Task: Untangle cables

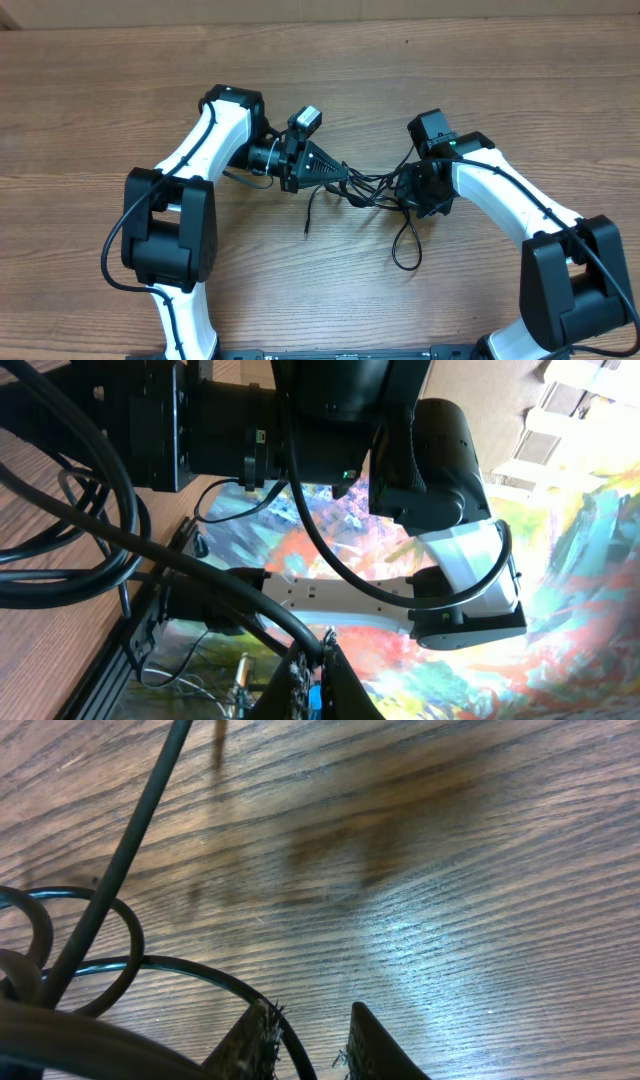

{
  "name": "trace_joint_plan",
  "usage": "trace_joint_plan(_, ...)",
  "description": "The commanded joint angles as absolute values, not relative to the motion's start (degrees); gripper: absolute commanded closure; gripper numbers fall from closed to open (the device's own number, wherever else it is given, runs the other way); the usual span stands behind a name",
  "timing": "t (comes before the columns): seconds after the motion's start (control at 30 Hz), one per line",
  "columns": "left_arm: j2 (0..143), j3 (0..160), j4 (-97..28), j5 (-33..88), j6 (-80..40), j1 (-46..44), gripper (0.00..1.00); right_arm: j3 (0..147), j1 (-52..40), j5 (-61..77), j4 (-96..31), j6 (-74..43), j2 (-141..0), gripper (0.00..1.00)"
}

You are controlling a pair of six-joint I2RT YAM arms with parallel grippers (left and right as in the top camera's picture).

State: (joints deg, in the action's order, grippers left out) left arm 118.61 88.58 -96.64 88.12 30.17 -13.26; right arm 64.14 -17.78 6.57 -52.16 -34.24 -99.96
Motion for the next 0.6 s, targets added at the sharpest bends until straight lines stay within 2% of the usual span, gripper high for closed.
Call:
trace_joint_plan(0.0,115.81,89.69,-96.84,90.52,33.52,-13.1,0.96,63.99,-18.04,5.02,-52.27,-34.22,-99.29,0.78)
trace_joint_plan(0.37,115.81,89.69,-91.83,90.52,35.2,-13.19,0.96,61.91,-18.04,5.04,-48.95,-34.44,-99.35,0.78)
trace_joint_plan(0.57,115.83,89.69,-85.91,90.5,34.52,-13.19,0.95,60.1,-18.04,5.04,-49.17,-34.41,-99.35,0.73)
